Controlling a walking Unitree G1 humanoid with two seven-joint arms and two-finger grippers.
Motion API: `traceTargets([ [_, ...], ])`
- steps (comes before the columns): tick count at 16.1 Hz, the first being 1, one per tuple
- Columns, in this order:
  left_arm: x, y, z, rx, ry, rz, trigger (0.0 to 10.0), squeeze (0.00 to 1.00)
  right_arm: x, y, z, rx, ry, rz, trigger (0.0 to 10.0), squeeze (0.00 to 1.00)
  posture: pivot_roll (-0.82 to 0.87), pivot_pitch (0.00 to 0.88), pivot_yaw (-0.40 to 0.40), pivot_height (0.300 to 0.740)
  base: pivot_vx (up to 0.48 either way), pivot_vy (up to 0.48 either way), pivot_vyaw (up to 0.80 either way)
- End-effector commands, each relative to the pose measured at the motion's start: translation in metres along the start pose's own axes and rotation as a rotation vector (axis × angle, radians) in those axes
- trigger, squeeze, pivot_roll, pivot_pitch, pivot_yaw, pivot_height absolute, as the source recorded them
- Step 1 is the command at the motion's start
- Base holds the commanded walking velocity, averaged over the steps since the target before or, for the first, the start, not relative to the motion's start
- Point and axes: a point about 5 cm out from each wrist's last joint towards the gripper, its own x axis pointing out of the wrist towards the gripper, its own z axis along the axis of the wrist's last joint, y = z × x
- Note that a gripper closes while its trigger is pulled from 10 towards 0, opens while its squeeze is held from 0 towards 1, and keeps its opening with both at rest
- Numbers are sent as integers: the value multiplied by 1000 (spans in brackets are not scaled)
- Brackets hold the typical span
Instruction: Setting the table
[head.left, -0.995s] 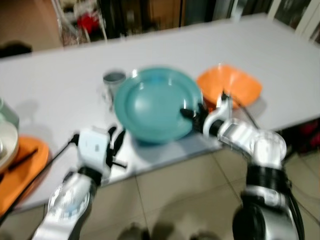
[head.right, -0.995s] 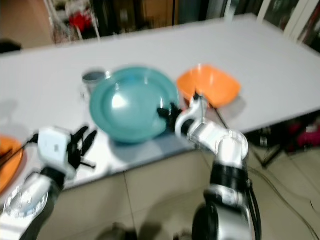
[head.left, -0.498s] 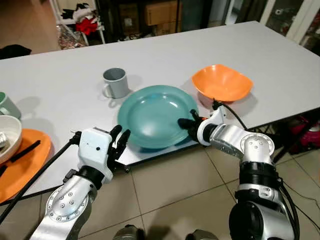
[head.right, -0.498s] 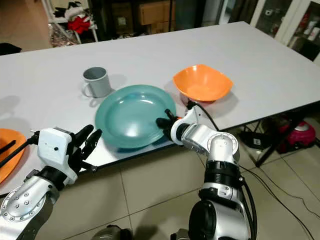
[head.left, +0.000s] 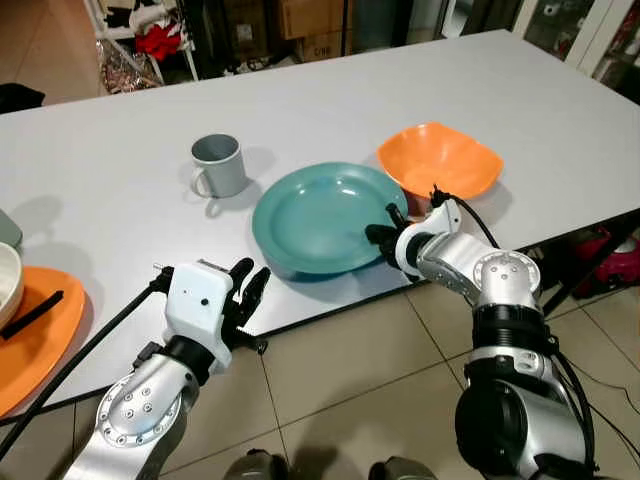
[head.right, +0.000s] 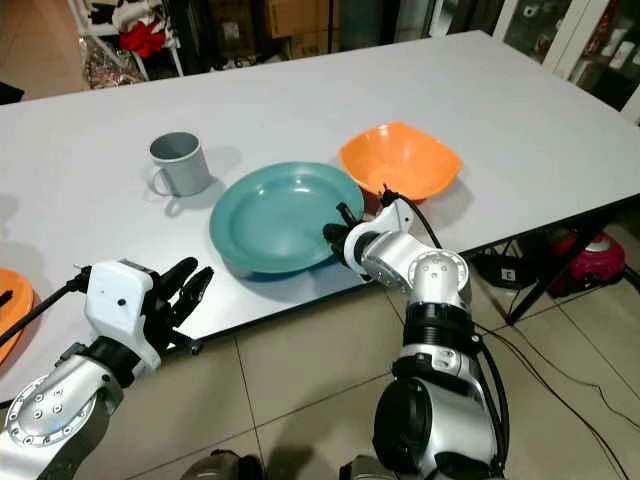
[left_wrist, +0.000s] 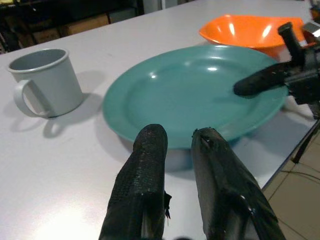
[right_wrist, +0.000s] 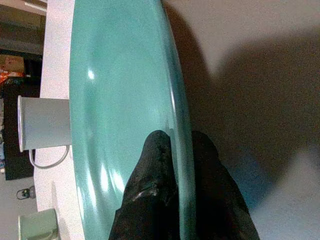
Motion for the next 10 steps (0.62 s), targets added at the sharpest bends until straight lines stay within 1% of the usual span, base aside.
traceTargets([
  [1, -3, -2, 2, 3, 0, -15, 10000, 0, 4, 8, -4, -2, 22, 15, 10000, 1000, -43, 94, 36, 740, 0, 0, 0],
  [4, -3, -2, 3, 3, 1, -16, 10000, 0, 6, 10, -6, 2, 36, 20, 10000, 1000, -41, 95, 36, 740, 0, 0, 0],
  [6, -3, -3, 3, 3, 6, -16, 10000, 0, 5, 10, -10, -7, 69, 32, 10000, 1000, -43, 93, 33, 740, 0, 0, 0],
  [7, -4, -3, 2, 4, 7, -15, 10000, 0, 2, 6, -9, -16, 70, 19, 10000, 1000, -45, 92, 31, 740, 0, 0, 0],
  [8, -4, -3, 2, 5, 9, -14, 10000, 0, -5, 0, -6, -30, 65, 0, 10000, 1000, -54, 92, 31, 740, 0, 0, 0],
  [9, -4, -3, 2, 4, 10, -14, 10000, 0, -9, -3, -5, -37, 63, -2, 10000, 1000, -55, 92, 31, 740, 0, 0, 0],
  [10, -4, -3, 1, 2, 12, -15, 10000, 0, -18, -6, -4, -53, 66, 8, 10000, 1000, -62, 90, 36, 740, 0, 0, 0],
])
